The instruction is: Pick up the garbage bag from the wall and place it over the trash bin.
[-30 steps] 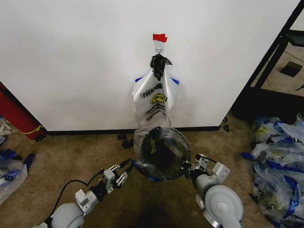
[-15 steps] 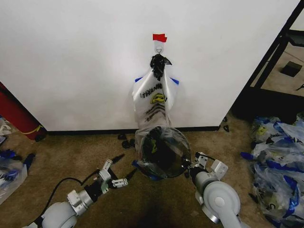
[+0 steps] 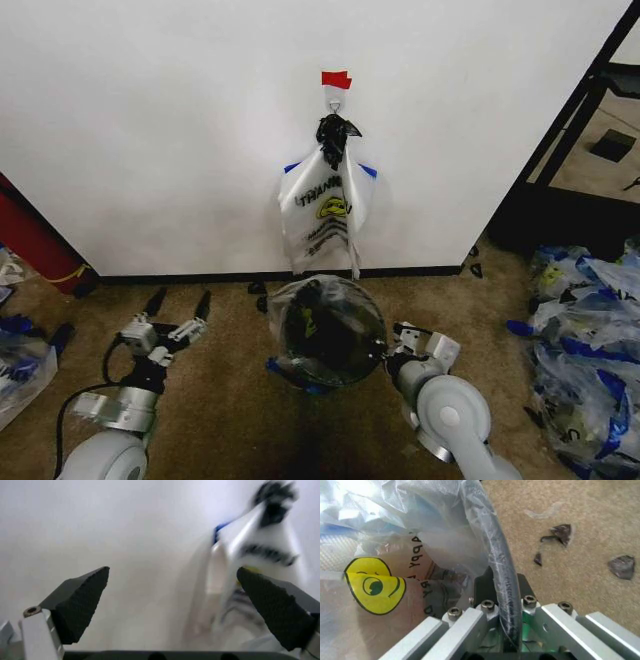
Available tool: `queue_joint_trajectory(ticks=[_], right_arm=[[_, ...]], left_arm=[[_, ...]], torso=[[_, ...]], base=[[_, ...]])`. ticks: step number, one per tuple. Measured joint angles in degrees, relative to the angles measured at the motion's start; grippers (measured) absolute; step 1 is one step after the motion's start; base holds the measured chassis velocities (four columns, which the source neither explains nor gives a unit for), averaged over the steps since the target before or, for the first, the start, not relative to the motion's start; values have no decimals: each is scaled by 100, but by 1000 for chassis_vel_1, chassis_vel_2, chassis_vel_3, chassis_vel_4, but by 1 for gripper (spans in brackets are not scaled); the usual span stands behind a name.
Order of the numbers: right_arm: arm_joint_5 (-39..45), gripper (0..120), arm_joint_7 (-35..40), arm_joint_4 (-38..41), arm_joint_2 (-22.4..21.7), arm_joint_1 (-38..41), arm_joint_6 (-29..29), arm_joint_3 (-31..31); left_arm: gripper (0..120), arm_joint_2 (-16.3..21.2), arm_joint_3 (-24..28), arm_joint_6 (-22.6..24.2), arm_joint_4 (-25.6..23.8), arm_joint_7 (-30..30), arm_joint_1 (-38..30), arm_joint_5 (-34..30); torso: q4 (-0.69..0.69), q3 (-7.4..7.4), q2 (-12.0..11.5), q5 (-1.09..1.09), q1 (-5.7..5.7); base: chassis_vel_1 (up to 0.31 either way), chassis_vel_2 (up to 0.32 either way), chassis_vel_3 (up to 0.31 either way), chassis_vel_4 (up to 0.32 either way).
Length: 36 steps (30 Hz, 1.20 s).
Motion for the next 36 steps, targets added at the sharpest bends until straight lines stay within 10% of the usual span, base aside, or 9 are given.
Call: queue_joint_trajectory(ticks=[8,22,36], right_arm=[[-337,0,-200,-277,65,233,-19,-252],[-317,0,-187,-663,183,399,-66,-351],[-463,48,-585,-550,156,219,-49,-324]], left_arm=[[100,-789,-203,263,-899,45,544,609],[100,-892,-182,340,-1025,1,551,805],[100,-1033,-70,400,-1020,3,516,814]], torso=[[2,0,0,-1,0],[0,0,0,-2,0],[0,0,0,-2,0]], base=[[0,0,0,0],[0,0,0,0],[0,0,0,0]])
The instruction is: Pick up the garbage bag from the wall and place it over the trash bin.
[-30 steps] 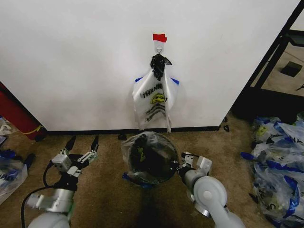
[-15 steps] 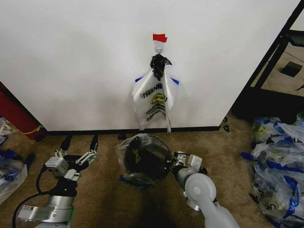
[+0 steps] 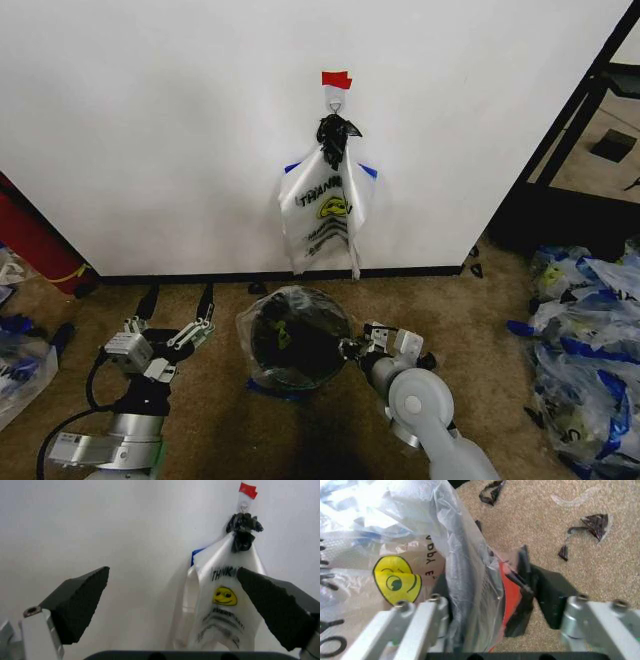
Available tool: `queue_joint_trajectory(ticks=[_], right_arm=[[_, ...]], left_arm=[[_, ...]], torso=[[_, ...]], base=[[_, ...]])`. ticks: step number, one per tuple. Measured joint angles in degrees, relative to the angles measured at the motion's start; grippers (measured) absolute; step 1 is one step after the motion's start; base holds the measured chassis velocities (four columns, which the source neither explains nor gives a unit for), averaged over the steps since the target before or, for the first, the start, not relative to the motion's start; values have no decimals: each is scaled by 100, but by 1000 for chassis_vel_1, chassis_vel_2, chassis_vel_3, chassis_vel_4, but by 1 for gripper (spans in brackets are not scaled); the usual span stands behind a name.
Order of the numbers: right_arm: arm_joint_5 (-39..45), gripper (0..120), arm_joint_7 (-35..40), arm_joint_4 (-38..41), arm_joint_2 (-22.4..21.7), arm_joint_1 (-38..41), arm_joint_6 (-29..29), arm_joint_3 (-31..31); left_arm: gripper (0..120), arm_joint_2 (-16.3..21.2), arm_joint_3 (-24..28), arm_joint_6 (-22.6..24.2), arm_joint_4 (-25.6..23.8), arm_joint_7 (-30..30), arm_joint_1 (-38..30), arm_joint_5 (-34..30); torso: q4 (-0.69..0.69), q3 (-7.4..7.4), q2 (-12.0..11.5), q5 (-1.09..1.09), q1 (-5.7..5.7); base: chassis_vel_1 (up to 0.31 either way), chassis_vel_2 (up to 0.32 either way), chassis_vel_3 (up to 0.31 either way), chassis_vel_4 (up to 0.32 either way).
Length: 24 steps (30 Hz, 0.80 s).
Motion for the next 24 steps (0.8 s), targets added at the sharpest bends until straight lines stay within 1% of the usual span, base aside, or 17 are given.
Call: queue_joint_trajectory(ticks=[3,4,8,10,11,12,13,14,21,24], right_arm=[[-246,62,-234,63,-56,-93,60,-2],[-246,62,-234,63,-56,-93,60,-2],[-456,80,-480,185,-114,-200,136,-1],[-569,86,-565,205,-121,-228,190,-1],[-569,86,-565,205,-121,-228,190,-1],[-652,91,-619,210,-126,-243,230,0],[-699,93,-648,211,-130,-253,254,0],[-807,98,-714,220,-144,-284,306,3],[-973,100,-842,234,-204,-375,380,37],[-1266,100,-1064,233,-262,-466,528,41]], left_arm=[[100,22,-2,13,-3,-2,-10,7],[100,22,-2,13,-3,-2,-10,7],[100,53,-13,27,-17,-4,-15,9],[100,55,-13,30,-28,-5,-14,12],[100,55,-13,30,-28,-5,-14,12],[100,56,-13,31,-37,-5,-13,14],[100,57,-13,31,-41,-5,-11,16],[100,63,-13,32,-52,-6,-9,19],[100,99,-30,36,-81,-8,-5,35],[100,102,-23,36,-93,-8,-8,66]], torso=[[0,0,0,0,0],[0,0,0,0,0],[0,0,0,0,0],[0,0,0,0,0],[0,0,0,0,0],[0,0,0,0,0],[0,0,0,0,0],[0,0,0,0,0],[0,0,0,0,0],[0,0,0,0,0]], base=[[0,0,0,0],[0,0,0,0],[0,0,0,0],[0,0,0,0],[0,0,0,0],[0,0,0,0],[0,0,0,0],[0,0,0,0],[0,0,0,0],[0,0,0,0]])
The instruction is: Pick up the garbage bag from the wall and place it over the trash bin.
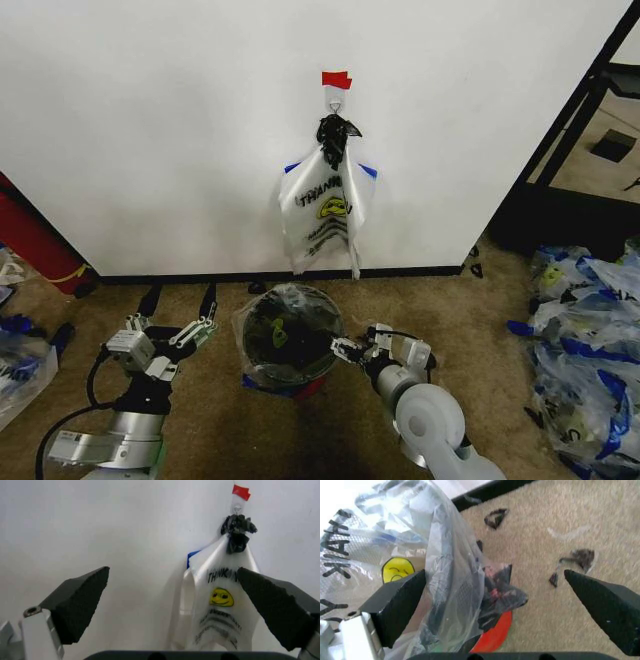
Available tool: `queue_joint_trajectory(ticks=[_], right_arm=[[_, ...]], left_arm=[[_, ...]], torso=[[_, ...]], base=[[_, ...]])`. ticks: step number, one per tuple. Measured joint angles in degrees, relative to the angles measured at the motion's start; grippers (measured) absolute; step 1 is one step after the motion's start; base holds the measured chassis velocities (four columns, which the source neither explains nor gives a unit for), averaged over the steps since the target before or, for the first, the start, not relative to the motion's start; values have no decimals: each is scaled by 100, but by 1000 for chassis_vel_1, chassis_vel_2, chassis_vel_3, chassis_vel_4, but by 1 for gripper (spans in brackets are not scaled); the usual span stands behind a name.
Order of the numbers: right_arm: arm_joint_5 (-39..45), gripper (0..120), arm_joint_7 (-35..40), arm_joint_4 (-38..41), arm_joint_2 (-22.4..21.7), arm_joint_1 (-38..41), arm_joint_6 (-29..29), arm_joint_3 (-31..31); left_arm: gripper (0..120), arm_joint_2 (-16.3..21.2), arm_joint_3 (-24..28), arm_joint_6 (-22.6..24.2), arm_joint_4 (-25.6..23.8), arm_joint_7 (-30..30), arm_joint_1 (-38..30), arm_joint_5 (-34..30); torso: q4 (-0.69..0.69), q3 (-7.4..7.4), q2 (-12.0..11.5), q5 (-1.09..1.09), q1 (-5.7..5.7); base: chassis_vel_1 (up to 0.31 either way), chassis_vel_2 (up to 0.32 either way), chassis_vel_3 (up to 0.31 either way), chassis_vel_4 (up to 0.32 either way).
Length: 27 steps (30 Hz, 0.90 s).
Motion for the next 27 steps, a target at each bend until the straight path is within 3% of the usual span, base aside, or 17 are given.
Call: queue_joint_trajectory(ticks=[4,8,10,15,17,21,23,27], right_arm=[[-420,100,-345,47,-54,-120,284,0],[-1616,100,-1056,374,-123,-521,1211,94],[-1841,100,-1127,455,-123,-607,1389,134],[-3471,100,-1375,1073,-33,-1326,2632,525],[-3615,100,-1374,1134,-6,-1410,2762,562],[-4264,100,-1360,1465,206,-1857,3310,692],[-4999,100,-1356,1788,553,-2383,3829,782],[-5422,100,-1304,2060,809,-2806,4241,976]], left_arm=[[100,1,-2,0,-32,-11,-4,17],[100,-14,41,15,32,-91,-55,104],[100,-29,67,28,45,-108,-66,115],[100,-121,312,106,109,-234,-132,332],[100,-126,330,108,118,-252,-142,356],[100,-145,420,117,188,-363,-193,462],[100,-162,519,114,274,-420,-249,576],[100,-206,638,112,351,-424,-322,734]], torso=[[0,0,0,1,0],[0,0,0,0,0],[0,0,0,0,0],[0,0,0,0,0],[0,0,0,0,0],[0,0,0,0,0],[0,0,-1,0,0],[0,0,-1,0,0]], base=[[0,0,0,0],[0,0,0,0],[0,0,0,0],[0,0,0,0],[0,0,0,0],[0,0,0,0],[0,0,0,0],[0,0,0,0]])
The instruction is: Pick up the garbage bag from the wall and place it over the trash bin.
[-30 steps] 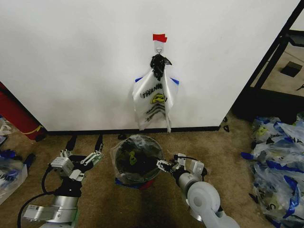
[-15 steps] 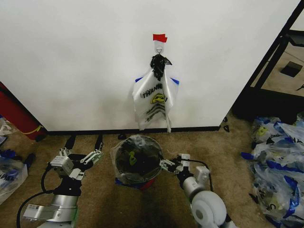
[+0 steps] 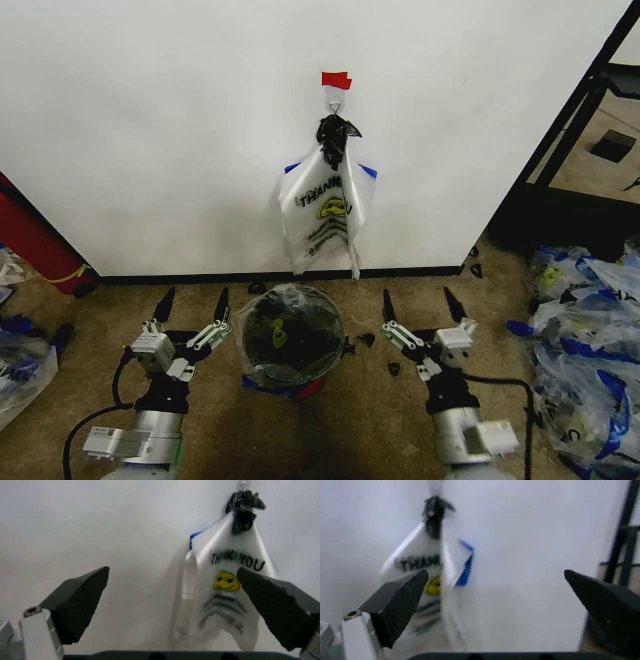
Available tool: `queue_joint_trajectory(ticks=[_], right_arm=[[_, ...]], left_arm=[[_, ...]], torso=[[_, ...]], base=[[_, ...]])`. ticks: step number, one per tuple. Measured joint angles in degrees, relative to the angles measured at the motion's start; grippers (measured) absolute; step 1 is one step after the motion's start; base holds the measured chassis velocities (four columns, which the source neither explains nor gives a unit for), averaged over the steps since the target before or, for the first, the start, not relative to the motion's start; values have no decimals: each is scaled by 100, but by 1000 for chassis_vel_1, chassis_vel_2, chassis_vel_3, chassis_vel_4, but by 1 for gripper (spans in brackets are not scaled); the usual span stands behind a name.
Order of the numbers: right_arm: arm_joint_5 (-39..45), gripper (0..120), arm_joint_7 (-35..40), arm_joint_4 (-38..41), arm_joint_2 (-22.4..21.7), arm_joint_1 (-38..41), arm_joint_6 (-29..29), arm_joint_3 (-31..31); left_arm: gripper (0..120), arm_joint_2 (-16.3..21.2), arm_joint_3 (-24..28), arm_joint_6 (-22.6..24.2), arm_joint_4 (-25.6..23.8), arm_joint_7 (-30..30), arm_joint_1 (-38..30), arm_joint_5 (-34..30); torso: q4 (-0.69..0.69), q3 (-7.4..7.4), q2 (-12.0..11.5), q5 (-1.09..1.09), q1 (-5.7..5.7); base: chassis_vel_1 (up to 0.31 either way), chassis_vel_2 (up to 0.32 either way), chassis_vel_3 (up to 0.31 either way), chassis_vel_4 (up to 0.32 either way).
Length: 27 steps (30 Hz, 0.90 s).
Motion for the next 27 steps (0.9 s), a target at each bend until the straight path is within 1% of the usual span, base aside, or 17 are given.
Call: queue_joint_trajectory(ticks=[4,7,11,17,27], right_arm=[[40,100,62,221,89,-345,109,260],[86,100,98,287,109,-462,112,348],[254,100,138,338,164,-652,170,507],[530,100,51,319,156,-618,176,735],[1490,100,-237,95,-104,-306,2,1343]], left_arm=[[100,-58,55,0,97,-1,-73,166],[100,-71,50,-3,102,-1,-74,179],[100,-68,-60,-62,119,15,-54,188],[100,-44,-189,-132,188,27,-40,160],[100,-73,-247,-188,286,27,-24,97]], torso=[[0,0,0,0,0],[0,0,0,-1,0],[0,0,0,0,0],[0,0,0,0,0],[1,0,0,0,1]], base=[[0,0,0,0],[0,0,0,0],[0,0,0,0],[0,0,0,0],[0,0,0,0]])
